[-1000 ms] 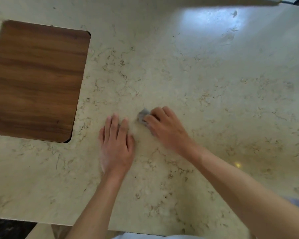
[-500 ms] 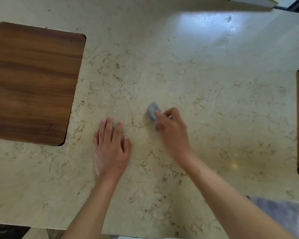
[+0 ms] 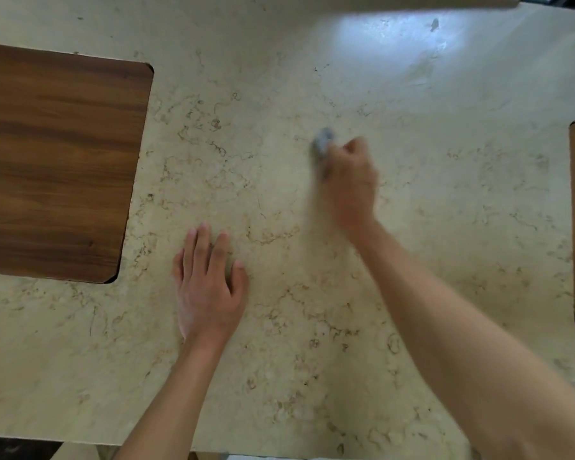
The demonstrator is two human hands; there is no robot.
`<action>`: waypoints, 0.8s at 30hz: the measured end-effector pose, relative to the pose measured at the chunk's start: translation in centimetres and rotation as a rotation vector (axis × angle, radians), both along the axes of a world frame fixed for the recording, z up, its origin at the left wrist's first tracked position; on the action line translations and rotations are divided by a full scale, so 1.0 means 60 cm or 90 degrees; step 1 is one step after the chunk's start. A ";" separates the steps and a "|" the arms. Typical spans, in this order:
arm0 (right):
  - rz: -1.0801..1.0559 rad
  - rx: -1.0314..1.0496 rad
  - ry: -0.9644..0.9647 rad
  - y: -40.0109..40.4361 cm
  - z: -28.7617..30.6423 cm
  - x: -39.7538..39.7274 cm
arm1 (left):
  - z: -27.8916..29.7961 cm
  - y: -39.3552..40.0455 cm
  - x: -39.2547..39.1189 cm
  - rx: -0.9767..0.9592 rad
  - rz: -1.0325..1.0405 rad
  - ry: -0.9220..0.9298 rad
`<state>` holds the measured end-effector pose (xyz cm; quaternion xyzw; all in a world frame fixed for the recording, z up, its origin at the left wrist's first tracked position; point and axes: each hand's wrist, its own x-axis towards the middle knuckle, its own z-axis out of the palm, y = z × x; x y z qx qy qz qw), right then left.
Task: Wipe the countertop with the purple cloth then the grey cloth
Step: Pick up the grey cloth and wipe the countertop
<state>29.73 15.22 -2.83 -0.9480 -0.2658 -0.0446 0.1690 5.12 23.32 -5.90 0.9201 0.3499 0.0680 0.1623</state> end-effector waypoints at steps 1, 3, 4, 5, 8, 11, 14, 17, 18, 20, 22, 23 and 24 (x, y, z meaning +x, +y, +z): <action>0.055 -0.009 0.049 0.018 0.003 -0.051 | 0.001 0.000 0.000 -0.020 0.009 -0.022; 0.186 0.032 0.184 0.021 0.001 -0.160 | 0.003 0.004 -0.003 -0.074 0.025 -0.099; 0.278 0.054 0.226 0.009 0.005 -0.218 | 0.003 0.006 -0.005 -0.096 0.025 -0.139; 0.375 0.052 0.241 -0.018 0.006 -0.266 | 0.002 0.008 -0.008 -0.114 0.019 -0.168; 0.568 -0.014 0.265 -0.103 0.001 -0.295 | 0.000 0.010 -0.014 -0.112 -0.011 -0.154; 0.713 -0.015 0.183 -0.123 0.011 -0.199 | -0.004 0.010 -0.011 -0.046 -0.039 -0.083; 0.360 0.033 0.100 -0.106 0.014 -0.017 | -0.006 0.010 -0.010 0.009 -0.062 -0.031; 0.066 -0.015 0.106 -0.076 0.024 0.101 | -0.004 0.007 -0.009 0.021 -0.058 0.010; 0.036 -0.027 0.084 -0.064 0.023 0.100 | -0.003 0.006 -0.007 0.024 -0.054 0.016; 0.062 -0.022 0.072 -0.059 0.006 0.028 | -0.002 0.005 -0.004 0.027 -0.044 0.021; 0.239 -0.007 0.159 -0.092 -0.006 -0.102 | -0.003 0.006 -0.002 0.030 -0.038 0.018; 0.346 -0.023 0.204 -0.117 -0.003 -0.160 | -0.005 0.007 -0.002 0.039 -0.038 0.016; 0.467 -0.024 0.255 -0.146 0.008 -0.207 | -0.007 0.009 -0.001 0.051 -0.040 0.014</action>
